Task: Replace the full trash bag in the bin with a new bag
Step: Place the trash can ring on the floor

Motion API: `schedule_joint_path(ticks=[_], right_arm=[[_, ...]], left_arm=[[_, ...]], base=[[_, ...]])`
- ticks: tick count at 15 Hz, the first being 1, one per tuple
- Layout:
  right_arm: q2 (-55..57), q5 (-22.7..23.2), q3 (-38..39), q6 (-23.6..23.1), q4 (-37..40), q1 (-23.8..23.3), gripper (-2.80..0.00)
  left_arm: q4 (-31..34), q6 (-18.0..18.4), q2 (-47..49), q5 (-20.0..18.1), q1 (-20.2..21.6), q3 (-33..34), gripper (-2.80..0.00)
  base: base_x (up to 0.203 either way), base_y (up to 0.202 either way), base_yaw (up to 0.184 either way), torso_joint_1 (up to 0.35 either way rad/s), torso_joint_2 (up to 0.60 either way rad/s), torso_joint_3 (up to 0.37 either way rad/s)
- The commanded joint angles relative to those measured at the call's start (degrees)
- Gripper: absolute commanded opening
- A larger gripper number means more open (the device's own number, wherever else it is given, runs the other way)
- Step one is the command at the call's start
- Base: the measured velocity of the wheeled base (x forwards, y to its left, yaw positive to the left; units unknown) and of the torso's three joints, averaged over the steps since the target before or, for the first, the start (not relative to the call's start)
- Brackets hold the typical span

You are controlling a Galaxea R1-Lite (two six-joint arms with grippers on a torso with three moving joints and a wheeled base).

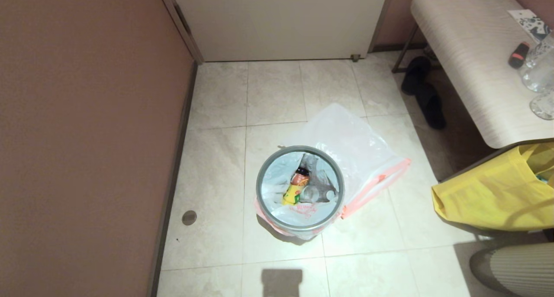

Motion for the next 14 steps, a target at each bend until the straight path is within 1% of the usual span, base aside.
schedule_joint_path(ticks=[1,14], right_arm=[[0.0,0.0,0.0,0.0,0.0,0.0,-2.80],[0.0,0.0,0.0,0.0,0.0,0.0,-2.80]], left_arm=[[0.0,0.0,0.1,0.0,0.0,0.0,-2.80],[0.0,-0.1,0.1,0.0,0.0,0.0,-2.80]], base=[[0.000,0.000,0.000,0.000,0.00,0.000],[0.000,0.000,0.000,0.000,0.00,0.000]])
